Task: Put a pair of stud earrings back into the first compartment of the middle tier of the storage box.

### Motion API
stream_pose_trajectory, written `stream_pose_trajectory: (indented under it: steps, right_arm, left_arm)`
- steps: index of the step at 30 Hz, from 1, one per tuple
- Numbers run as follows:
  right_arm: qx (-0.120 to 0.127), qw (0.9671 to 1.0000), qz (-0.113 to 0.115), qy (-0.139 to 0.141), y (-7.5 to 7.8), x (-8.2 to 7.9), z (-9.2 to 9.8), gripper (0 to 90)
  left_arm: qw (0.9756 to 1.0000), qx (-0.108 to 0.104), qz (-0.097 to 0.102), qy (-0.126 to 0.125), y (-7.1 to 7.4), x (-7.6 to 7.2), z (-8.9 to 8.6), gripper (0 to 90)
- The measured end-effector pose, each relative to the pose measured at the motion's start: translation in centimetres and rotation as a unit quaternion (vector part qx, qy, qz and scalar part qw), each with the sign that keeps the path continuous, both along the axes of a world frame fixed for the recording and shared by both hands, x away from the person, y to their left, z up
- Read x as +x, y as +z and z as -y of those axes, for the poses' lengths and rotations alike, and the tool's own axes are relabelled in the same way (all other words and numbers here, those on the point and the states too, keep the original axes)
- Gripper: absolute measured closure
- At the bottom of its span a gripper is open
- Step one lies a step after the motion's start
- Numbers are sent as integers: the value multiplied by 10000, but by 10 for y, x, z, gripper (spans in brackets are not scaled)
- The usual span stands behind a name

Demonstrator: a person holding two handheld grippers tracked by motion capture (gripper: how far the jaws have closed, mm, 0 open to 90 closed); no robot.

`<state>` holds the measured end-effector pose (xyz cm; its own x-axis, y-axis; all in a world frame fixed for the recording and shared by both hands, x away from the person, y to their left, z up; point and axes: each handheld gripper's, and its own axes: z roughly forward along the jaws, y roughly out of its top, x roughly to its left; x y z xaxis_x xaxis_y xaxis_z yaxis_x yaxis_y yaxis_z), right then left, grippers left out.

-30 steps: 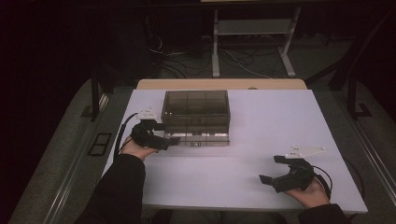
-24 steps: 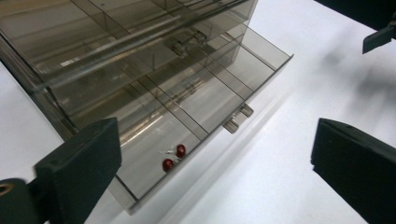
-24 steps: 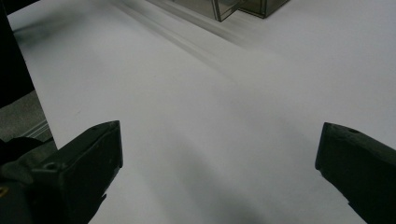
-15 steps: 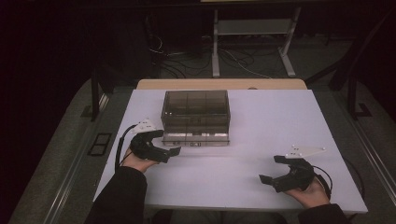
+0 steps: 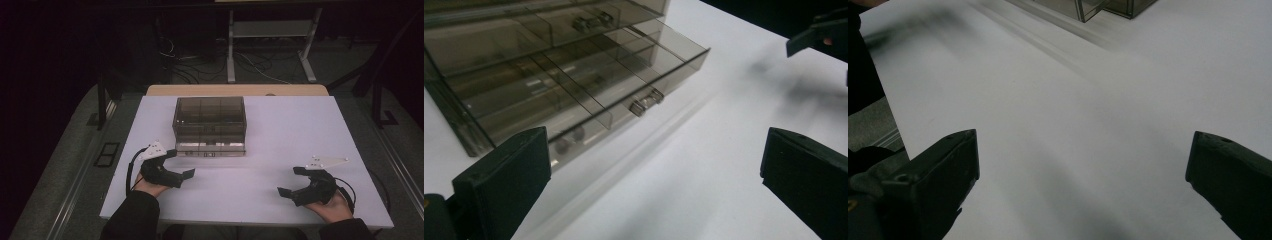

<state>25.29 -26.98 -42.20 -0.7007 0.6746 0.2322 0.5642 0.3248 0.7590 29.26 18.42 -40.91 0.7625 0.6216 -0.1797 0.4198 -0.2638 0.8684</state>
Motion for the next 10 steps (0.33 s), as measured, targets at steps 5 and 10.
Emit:
stream_pose_trajectory:
  steps: [5,10]
  right_arm:
    - [11,10000,-4,2,0,0,1,3]
    - [10,10000,0,13,-1,1,0,3]
  left_arm:
    - [10000,30,-11,-65,-6,-5,3,0]
    - [9998,65,-47,-192,-11,-9,7,0]
